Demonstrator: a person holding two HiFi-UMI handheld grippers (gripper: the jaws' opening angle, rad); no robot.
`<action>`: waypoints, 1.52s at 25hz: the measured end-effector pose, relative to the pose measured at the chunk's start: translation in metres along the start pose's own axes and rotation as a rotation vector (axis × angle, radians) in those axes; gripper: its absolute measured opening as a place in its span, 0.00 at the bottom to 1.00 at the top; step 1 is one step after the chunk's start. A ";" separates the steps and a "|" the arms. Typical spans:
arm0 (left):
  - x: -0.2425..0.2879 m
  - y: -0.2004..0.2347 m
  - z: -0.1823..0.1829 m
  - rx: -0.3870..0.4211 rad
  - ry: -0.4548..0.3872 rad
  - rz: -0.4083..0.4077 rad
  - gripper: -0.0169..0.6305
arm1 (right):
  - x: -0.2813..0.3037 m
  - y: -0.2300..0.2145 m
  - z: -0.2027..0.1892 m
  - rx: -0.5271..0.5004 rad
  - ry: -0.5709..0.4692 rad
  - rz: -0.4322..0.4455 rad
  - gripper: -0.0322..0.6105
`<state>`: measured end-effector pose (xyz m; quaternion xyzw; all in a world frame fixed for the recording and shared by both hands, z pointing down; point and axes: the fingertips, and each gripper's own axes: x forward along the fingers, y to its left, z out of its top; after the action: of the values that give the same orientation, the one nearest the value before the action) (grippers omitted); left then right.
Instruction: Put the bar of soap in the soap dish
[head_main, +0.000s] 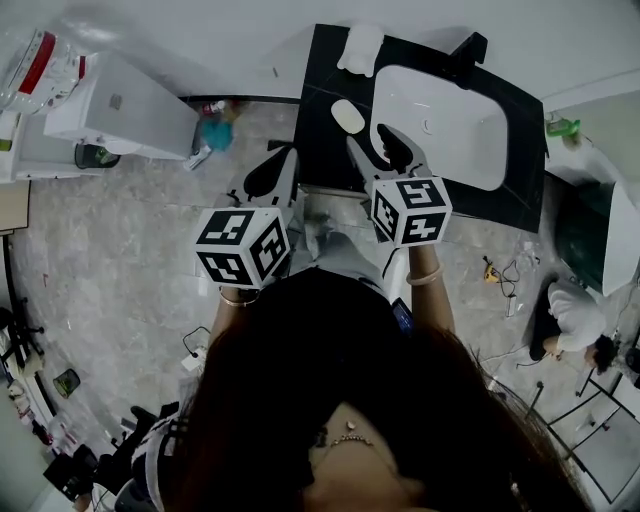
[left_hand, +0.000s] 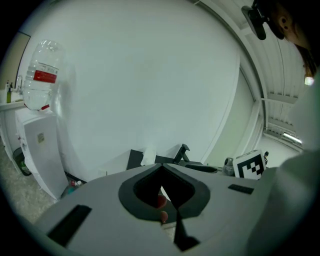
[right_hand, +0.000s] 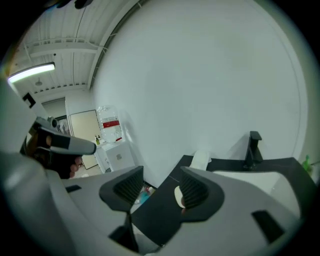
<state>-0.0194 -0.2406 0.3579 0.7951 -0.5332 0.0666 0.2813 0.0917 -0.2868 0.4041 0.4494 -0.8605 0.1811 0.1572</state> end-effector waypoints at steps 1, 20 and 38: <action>0.006 0.004 0.004 0.001 0.001 -0.003 0.02 | 0.011 -0.004 -0.005 -0.012 0.023 0.000 0.40; 0.103 0.084 0.040 -0.036 0.143 -0.046 0.02 | 0.171 -0.078 -0.148 -0.097 0.655 -0.028 0.52; 0.124 0.105 0.045 -0.054 0.167 -0.074 0.02 | 0.173 -0.080 -0.153 -0.052 0.722 -0.031 0.50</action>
<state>-0.0688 -0.3925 0.4104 0.7979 -0.4798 0.1079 0.3486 0.0800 -0.3842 0.6282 0.3656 -0.7469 0.3037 0.4650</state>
